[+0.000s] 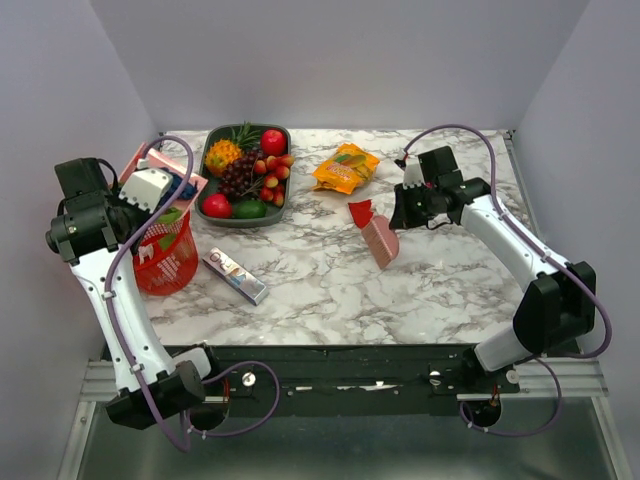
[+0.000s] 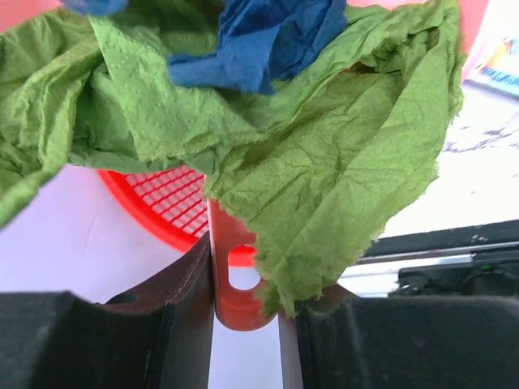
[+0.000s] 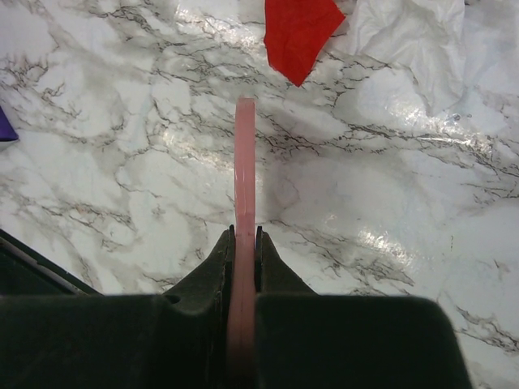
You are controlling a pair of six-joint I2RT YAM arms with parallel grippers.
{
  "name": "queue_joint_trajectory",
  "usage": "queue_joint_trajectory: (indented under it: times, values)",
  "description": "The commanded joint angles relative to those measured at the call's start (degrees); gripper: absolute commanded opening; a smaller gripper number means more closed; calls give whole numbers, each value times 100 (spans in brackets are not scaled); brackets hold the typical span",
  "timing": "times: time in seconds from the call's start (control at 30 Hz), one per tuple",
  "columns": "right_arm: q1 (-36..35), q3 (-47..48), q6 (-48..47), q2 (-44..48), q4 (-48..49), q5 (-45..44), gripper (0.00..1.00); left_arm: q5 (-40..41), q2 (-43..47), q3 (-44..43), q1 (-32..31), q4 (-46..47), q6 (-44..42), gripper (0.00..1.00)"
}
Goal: Sweep away the paper scraps from the table
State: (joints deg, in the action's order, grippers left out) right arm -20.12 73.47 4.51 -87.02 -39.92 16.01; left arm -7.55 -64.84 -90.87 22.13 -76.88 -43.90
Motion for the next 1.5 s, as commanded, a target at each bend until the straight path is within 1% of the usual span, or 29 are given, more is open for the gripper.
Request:
queue_joint_trajectory:
  times: [0.0, 0.03, 0.07, 0.2, 0.27, 0.3, 0.33, 0.37, 0.4, 0.5, 0.53, 0.57, 0.63, 0.73, 0.77, 0.8, 0.9, 0.93, 0.97, 1.0, 1.1, 1.17, 1.3, 1.4, 1.47]
  values:
    - [34, 185, 94, -69, -42, 183, 0, 368, 25, 8, 730, -987, -882, 0]
    - [34, 185, 111, -69, -42, 183, 1, 412, -20, -18, 862, -987, -1031, 0]
    - [34, 185, 102, -60, -33, 192, 1, 421, -64, -53, 1176, -987, -1320, 0]
    - [34, 176, 120, -78, 11, 201, 1, 483, -467, -264, 1714, -987, -1920, 0]
    - [34, 176, 129, -78, 28, 210, 1, 701, -573, -369, 1760, -952, -2192, 0]
    - [34, 168, 129, -78, 46, 210, 1, 746, -600, -361, 1768, -899, -2463, 0]
    - [34, 159, 146, -87, 81, 218, 0, 990, -600, -344, 1760, -733, -2596, 0]
    - [34, 150, 155, -78, 90, 218, 0, 1053, -574, -283, 1768, -627, -2719, 0]
    - [34, 141, 155, -78, 116, 227, 1, 1124, -495, -221, 1768, -504, -3060, 0]
    - [34, 106, 181, -60, 160, 245, 0, 1343, -232, 77, 1707, 23, -3545, 0]
    - [34, 106, 181, -52, 169, 245, 0, 1431, -170, 174, 1672, 294, -3842, 0]
    - [34, 89, 190, -34, 178, 245, 1, 1641, -117, 358, 1593, 427, -3967, 0]
    - [34, 71, 190, -16, 186, 236, 1, 1809, -3, 499, 1514, 786, -4292, 0]
    - [34, 44, 155, 1, 213, 315, 1, 2047, -11, 658, 1286, 1104, -4425, 0]
    - [34, 44, 164, 1, 204, 324, 0, 2134, -29, 702, 1198, 1157, -4521, 0]
    - [34, 53, 173, 1, 213, 324, 1, 2466, -29, 859, 988, 1236, -4592, 0]
    - [26, 71, 181, 27, 204, 306, 0, 3021, 24, 1219, 558, 1789, -4987, 0]
    - [34, 53, 181, 45, 213, 306, 1, 3058, 50, 1247, 512, 2113, -5058, 0]
    - [34, 36, 190, 63, 239, 289, 0, 2901, 59, 1247, 494, 2299, -5050, 0]
    - [34, 1, 190, 80, 291, 289, 0, 2778, 24, 1273, 503, 2457, -4875, 0]
    - [34, -96, 208, 150, 318, 315, 0, 3373, -107, 1326, 249, 2300, -4918, 0]
    - [26, -131, 208, 203, 336, 271, 0, 3226, -117, 1248, 239, 2599, -4725, 0]
    - [34, -193, 190, 265, 336, 262, 1, 3541, -257, 1133, 274, 2599, -4680, 0]
    - [34, -210, 208, 282, 345, 280, 1, 3489, -196, 1098, 274, 2599, -4645, 0]
    - [34, -193, 208, 274, 336, 289, 0, 3349, -126, 1063, 274, 2836, -4654, 0]
